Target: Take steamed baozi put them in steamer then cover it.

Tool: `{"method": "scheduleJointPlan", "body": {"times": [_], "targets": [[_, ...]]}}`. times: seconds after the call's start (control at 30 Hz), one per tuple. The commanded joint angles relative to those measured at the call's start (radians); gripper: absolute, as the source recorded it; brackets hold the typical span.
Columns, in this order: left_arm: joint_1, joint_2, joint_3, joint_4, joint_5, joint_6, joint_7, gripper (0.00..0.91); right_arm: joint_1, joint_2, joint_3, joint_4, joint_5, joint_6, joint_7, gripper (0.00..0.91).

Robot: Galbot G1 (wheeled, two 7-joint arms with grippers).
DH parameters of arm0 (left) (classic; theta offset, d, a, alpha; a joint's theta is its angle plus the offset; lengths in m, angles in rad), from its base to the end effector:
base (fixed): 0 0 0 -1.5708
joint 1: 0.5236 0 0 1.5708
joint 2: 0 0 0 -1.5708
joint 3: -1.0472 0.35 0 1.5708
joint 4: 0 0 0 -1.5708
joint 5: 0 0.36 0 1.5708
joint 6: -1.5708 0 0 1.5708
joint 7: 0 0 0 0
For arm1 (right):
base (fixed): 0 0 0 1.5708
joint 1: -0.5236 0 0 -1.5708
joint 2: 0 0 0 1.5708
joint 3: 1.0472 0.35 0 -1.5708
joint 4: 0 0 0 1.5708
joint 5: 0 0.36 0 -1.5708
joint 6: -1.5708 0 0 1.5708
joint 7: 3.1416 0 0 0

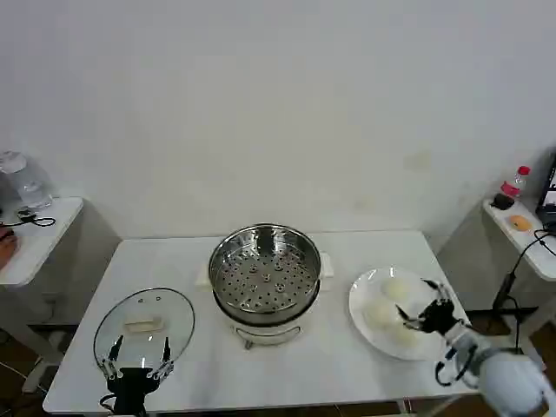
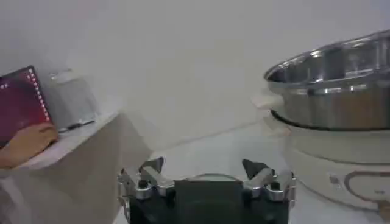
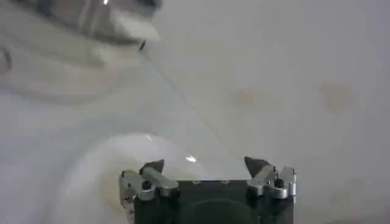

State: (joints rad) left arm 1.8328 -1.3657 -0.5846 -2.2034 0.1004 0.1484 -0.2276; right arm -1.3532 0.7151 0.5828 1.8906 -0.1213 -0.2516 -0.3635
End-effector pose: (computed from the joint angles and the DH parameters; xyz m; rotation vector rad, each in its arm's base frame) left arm 0.1125 0.0453 -0.2973 0.2187 -2.8411 -0.4820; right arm 0.2831 -0.1921 -0.2363 0.5708 -2.4367 1.2593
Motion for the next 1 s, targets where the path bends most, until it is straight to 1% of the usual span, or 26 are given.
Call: {"method": "scheduleJointPlan", "body": {"times": [0.03,0.1,0.17,0.2,0.23,0.27,0.33,0.43,0.47,0.5,0.6,0.7,0.83,1.0], "targets": [[-0.005,0.000,-0.007,0.008,0.033,0.006,0.027,0.907,0.566,-0.322,-0.314,-0.297,-0.247,0.124,-0.499,0.907],[-0.008,0.001,-0.007,0.011,0.037,0.005,0.028,0.907,0.709,-0.316,-0.446,-0.374,-0.251,0.185,-0.552,0.907],[-0.012,0.000,-0.007,0.013,0.041,0.004,0.029,0.907,0.815,-0.303,-0.572,-0.441,-0.245,0.203,-0.592,0.907],[-0.014,-0.001,-0.007,0.013,0.043,0.005,0.029,0.907,0.878,-0.295,-0.628,-0.467,-0.237,0.228,-0.622,0.907],[-0.016,-0.002,-0.007,0.015,0.044,0.005,0.028,0.907,0.946,-0.283,-0.703,-0.499,-0.216,0.232,-0.655,0.907],[-0.019,-0.002,-0.007,0.016,0.044,0.005,0.028,0.907,0.969,-0.276,-0.737,-0.511,-0.208,0.233,-0.665,0.907],[-0.024,-0.001,-0.005,0.022,0.052,0.005,0.029,0.907,1.059,-0.248,-0.837,-0.568,-0.184,0.237,-0.725,0.907],[-0.028,-0.001,-0.002,0.026,0.057,0.005,0.031,0.907,1.140,-0.211,-0.946,-0.632,-0.178,0.234,-0.783,0.907],[-0.029,-0.002,-0.002,0.026,0.059,0.004,0.031,0.907,1.161,-0.200,-0.966,-0.644,-0.176,0.234,-0.788,0.907],[-0.031,-0.003,-0.002,0.028,0.059,0.004,0.031,0.907,1.196,-0.179,-1.011,-0.672,-0.170,0.232,-0.795,0.907],[-0.035,-0.008,-0.002,0.034,0.065,0.002,0.032,0.907,1.242,-0.134,-1.062,-0.721,-0.148,0.230,-0.800,0.907],[-0.038,-0.010,-0.001,0.037,0.072,0.000,0.033,0.907,1.276,-0.082,-1.120,-0.767,-0.094,0.216,-0.786,0.907],[-0.043,-0.012,-0.003,0.040,0.078,-0.004,0.032,0.907,1.275,-0.003,-1.127,-0.833,-0.081,0.209,-0.742,0.907],[-0.038,-0.010,-0.010,0.046,0.083,-0.009,0.031,0.907,1.263,0.083,-1.126,-0.894,-0.104,0.205,-0.728,0.907]]}}
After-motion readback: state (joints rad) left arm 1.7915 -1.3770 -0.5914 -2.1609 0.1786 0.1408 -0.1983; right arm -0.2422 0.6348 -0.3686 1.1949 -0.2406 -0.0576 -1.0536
